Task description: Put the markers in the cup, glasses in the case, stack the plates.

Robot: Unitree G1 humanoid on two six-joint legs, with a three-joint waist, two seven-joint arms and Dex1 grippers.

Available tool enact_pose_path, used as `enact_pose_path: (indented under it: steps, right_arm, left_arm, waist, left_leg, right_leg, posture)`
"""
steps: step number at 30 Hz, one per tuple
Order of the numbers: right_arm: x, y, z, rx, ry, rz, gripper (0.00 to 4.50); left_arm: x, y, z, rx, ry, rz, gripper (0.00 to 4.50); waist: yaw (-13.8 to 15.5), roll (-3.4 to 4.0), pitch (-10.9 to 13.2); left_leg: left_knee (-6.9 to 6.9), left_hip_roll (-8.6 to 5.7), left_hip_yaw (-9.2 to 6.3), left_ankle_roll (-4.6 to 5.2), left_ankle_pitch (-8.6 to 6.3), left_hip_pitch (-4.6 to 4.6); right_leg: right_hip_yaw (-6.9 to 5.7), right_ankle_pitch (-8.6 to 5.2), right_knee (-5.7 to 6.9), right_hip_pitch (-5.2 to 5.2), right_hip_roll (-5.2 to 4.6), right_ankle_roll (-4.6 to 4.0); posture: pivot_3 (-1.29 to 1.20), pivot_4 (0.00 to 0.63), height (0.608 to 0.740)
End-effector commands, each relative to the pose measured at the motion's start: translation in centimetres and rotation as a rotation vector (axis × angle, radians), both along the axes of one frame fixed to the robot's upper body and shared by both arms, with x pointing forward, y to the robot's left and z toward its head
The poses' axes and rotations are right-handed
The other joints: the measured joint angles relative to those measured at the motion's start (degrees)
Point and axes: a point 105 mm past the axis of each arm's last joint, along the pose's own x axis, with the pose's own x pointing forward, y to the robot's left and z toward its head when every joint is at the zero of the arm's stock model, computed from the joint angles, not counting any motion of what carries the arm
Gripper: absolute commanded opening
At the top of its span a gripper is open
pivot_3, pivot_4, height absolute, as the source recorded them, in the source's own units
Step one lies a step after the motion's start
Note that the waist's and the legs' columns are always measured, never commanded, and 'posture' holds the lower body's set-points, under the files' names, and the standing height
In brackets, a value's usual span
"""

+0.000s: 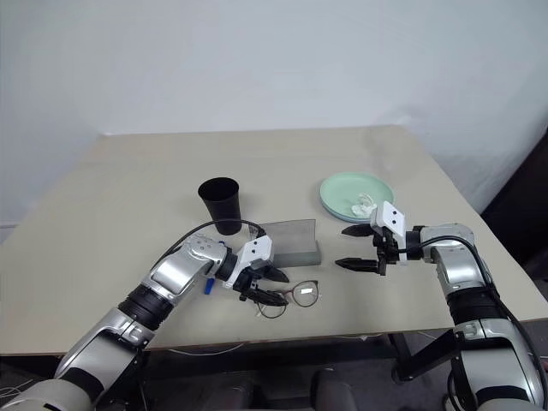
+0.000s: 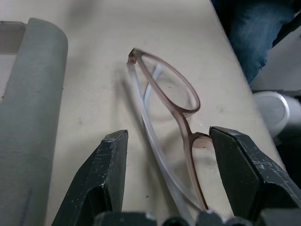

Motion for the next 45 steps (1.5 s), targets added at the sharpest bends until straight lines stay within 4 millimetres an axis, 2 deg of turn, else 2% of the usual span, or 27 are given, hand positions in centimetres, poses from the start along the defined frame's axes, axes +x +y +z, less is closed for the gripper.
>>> enact_pose_path:
  steps: [1, 12, 15, 19, 32, 37, 45]
  right_arm:
    - [0.2, 0.0, 1.2, 0.025, -0.05, 0.003, 4.33]
    - [0.2, -0.4, 0.3, -0.005, -0.055, -0.022, 4.33]
    - [0.3, -0.5, 0.1, -0.013, -0.059, -0.029, 4.37]
    - [0.5, -0.5, 0.3, -0.011, -0.071, -0.039, 4.37]
    - [1.0, -0.6, 0.4, -0.012, -0.091, -0.054, 4.37]
    - [1.1, -0.6, 0.3, -0.013, -0.094, -0.059, 4.37]
    - [1.3, -0.6, 0.4, -0.014, -0.1, -0.065, 4.37]
  left_arm:
    - [0.4, -0.8, 1.0, -0.007, -0.04, -0.03, 2.9]
    - [0.5, -1.2, 1.3, -0.01, -0.031, -0.05, 2.9]
    - [0.5, -1.1, 1.5, -0.01, -0.029, -0.057, 2.37]
    - [0.2, -0.9, 1.3, 0.002, -0.026, -0.074, 1.05]
    - [0.2, -0.7, 1.2, 0.028, -0.036, -0.087, 1.05]
    - [0.2, -0.6, 1.4, 0.024, -0.036, -0.092, 0.03]
    - [0.4, -0.9, 2.4, 0.005, -0.064, -0.104, 0.03]
  waist:
    - [0.0, 0.0, 0.0]
    - [-0.03, 0.0, 0.0]
    - [-0.01, 0.0, 0.0]
    - [-0.02, 0.0, 0.0]
    - [-0.02, -0.01, 0.0]
    - [-0.01, -0.01, -0.01]
    - [-0.03, 0.0, -0.01]
  left_leg:
    - [0.0, 0.0, 0.01, 0.0, 0.0, 0.0]
    - [0.03, 0.0, 0.0, 0.0, 0.0, 0.0]
    - [0.03, 0.0, 0.01, 0.0, 0.0, 0.0]
    - [0.03, 0.0, 0.01, 0.0, 0.0, -0.01]
    - [0.05, 0.0, -0.01, 0.01, 0.01, 0.0]
    - [0.05, 0.01, 0.0, 0.01, 0.01, 0.01]
    - [0.13, 0.01, -0.14, 0.13, 0.07, 0.04]
  right_leg:
    - [0.0, 0.0, 0.0, 0.0, 0.0, 0.0]
    - [0.01, 0.0, 0.01, 0.0, 0.0, 0.0]
    - [0.0, 0.0, 0.01, 0.0, 0.01, 0.0]
    - [0.01, 0.0, 0.01, 0.0, 0.01, 0.0]
    - [0.02, 0.0, 0.01, 0.01, 0.01, 0.0]
    - [0.02, 0.0, 0.01, 0.02, 0.01, 0.0]
    - [0.11, 0.0, 0.02, 0.06, -0.01, 0.0]
  posture:
    - [0.0, 0.0, 0.733]
    - [0.0, 0.0, 0.733]
    - [0.0, 0.0, 0.733]
    - [0.0, 0.0, 0.733]
    - [0.0, 0.0, 0.733]
    - [0.0, 0.0, 0.733]
    - [0.0, 0.0, 0.733]
